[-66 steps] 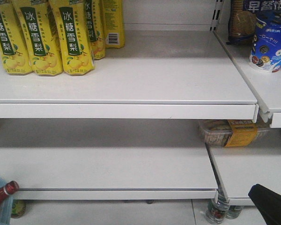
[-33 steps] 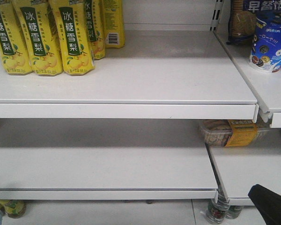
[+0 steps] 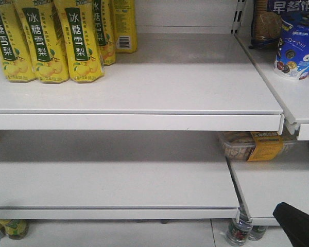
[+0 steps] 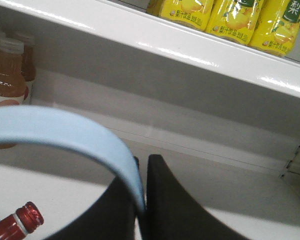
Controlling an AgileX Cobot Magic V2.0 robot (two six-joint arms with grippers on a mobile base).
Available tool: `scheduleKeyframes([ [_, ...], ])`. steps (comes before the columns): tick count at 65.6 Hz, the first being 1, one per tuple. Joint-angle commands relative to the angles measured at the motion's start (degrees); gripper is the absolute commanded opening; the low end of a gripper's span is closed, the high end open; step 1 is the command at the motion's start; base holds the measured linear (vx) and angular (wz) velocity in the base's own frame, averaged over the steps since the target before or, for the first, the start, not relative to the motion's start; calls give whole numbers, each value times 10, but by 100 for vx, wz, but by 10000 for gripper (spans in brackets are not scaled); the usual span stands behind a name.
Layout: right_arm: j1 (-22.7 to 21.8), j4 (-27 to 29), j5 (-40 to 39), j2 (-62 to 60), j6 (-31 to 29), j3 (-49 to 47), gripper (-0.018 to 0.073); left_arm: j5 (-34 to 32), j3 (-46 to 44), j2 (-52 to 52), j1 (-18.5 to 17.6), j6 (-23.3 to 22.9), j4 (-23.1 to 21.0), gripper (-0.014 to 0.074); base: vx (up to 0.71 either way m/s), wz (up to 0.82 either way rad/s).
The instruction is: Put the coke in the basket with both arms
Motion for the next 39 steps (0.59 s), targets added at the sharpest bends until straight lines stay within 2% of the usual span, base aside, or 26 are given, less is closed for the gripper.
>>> scheduleKeyframes([
  [1,-3,-22,11,3,-2,-17,-5,-87,-16,-13,-1,39,19,-6,0,0],
  [13,-3,-22,11,3,-2,-17,-5,-89,-16,-13,12,39,20,-6,0,0],
  [22,-3,-22,11,3,-2,-17,-5,-116,-16,-13,31,39,20,-6,0,0],
  [39,-3,-22,12,3,-2,-17,-5,-126,-16,-13,32,37,18,-6,0,0],
])
